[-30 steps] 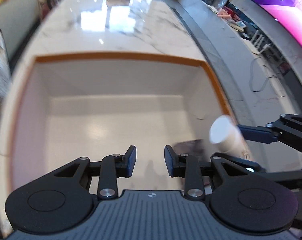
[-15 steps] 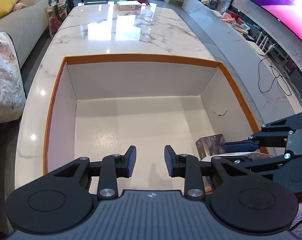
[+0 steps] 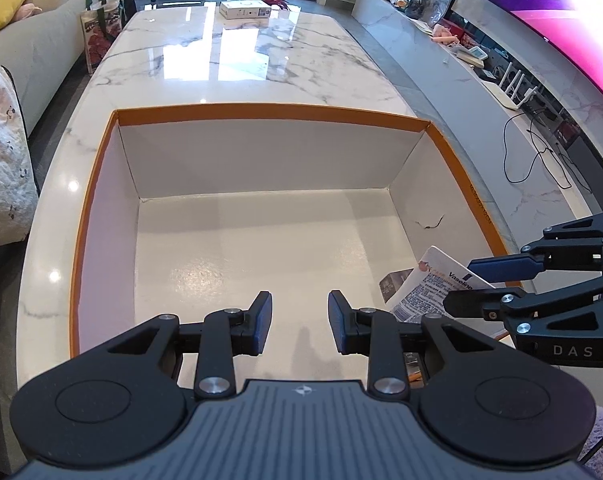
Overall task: Organize objects
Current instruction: 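Lower the lotion bottle into the orange box and open the right gripper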
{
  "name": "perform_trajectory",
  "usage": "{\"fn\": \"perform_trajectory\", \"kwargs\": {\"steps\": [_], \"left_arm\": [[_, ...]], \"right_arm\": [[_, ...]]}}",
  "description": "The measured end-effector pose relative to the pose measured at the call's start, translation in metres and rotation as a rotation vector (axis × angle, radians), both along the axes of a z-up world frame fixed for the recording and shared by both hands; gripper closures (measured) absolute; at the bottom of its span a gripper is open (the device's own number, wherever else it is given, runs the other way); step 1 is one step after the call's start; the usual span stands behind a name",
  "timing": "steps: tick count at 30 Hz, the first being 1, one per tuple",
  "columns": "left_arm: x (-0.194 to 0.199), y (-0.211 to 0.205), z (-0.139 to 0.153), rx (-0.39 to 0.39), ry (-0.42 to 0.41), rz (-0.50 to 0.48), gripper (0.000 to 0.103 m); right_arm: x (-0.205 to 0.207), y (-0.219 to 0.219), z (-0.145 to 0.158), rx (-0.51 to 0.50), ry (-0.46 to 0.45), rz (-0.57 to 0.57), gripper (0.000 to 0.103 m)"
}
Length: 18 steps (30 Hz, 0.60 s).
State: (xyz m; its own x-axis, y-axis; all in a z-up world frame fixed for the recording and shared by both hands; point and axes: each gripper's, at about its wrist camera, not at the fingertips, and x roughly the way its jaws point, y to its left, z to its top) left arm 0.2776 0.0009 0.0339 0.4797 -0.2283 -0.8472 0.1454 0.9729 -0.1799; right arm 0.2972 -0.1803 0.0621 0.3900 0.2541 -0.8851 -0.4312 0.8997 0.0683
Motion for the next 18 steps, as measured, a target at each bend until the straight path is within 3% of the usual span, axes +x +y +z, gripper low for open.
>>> {"fn": "perform_trajectory", "kwargs": {"steps": [6,18], "left_arm": [[0.002,0.001,-0.004,-0.009,0.01,0.003,0.069],[0.005,0.0,-0.004,-0.021,-0.002,0.0,0.069]], "right_arm": [[0.003,0.006,-0.001,0.032,0.007,0.033,0.089],[0.029,0.005,0.011,-0.062,-0.115,0.052,0.092]]}}
